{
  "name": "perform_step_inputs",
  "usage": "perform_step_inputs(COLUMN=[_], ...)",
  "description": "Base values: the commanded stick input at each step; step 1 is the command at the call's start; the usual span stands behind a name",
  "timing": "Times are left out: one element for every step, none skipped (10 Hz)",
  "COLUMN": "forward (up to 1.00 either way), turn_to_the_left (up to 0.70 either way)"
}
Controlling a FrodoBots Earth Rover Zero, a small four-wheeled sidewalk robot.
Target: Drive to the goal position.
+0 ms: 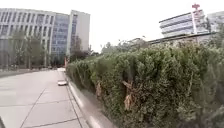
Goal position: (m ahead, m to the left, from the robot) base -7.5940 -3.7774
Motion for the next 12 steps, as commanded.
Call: perform_step_inputs(forward=[0.05,0.05,0.05,0.05,0.05,0.05,0.05,0.05,0.05,0.05,0.05,0.05], turn_to_the_left=[0.0,0.0,0.0,0.0,0.0,0.0,0.0,0.0,0.0,0.0,0.0,0.0])
